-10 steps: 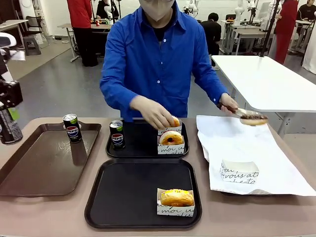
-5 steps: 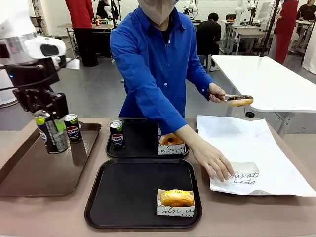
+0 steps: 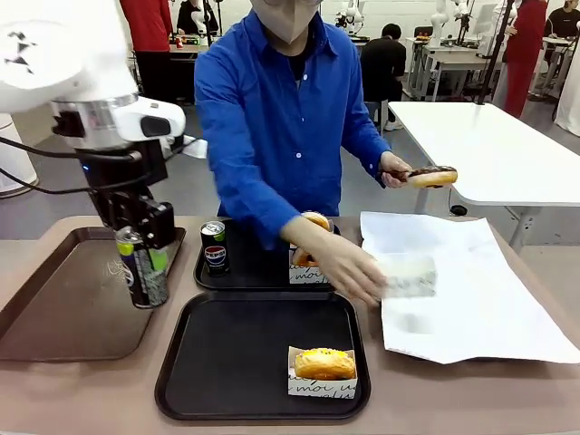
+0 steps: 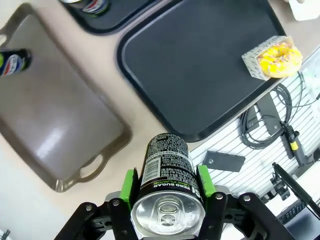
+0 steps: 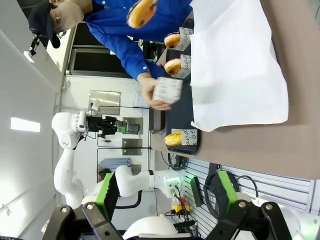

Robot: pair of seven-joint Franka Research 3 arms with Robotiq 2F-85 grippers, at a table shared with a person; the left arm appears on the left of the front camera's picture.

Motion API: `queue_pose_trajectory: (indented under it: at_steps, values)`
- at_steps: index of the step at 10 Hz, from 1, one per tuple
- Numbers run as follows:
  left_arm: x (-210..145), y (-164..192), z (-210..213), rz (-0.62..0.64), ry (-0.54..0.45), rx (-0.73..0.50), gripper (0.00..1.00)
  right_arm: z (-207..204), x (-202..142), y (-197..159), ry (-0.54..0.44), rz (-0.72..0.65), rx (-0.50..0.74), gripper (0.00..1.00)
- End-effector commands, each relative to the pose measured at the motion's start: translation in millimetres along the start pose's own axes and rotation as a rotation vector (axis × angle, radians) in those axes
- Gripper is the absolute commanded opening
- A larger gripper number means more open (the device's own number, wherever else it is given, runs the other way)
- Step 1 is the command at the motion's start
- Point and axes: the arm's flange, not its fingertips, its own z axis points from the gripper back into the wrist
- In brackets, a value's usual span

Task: Set up donuts and drinks on trays.
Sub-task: Pick up one Pepsi coke from the Handle tray and place it on the Flat Tray without a Pepsi coke.

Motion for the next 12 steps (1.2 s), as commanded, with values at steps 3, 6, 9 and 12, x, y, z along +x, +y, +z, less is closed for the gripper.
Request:
queue_pose_trajectory:
  at_steps: [3, 6, 9, 12]
  values:
    - [-59, 41, 23, -0.115, 0.150, 0.006, 0.58, 1, -1, 1, -0.005, 0.015, 0.015, 1.00]
    - [-174, 87, 64, 0.008, -0.070, 0.026, 0.58, 1, -1, 1, -0.005, 0.015, 0.015, 1.00]
    - [-146, 106, 60, 0.013, -0.055, -0.023, 0.58, 1, -1, 1, -0.005, 0.015, 0.015, 1.00]
    - [-145, 105, 49, 0.042, -0.096, -0.051, 0.58, 1, -1, 1, -0.005, 0.015, 0.015, 1.00]
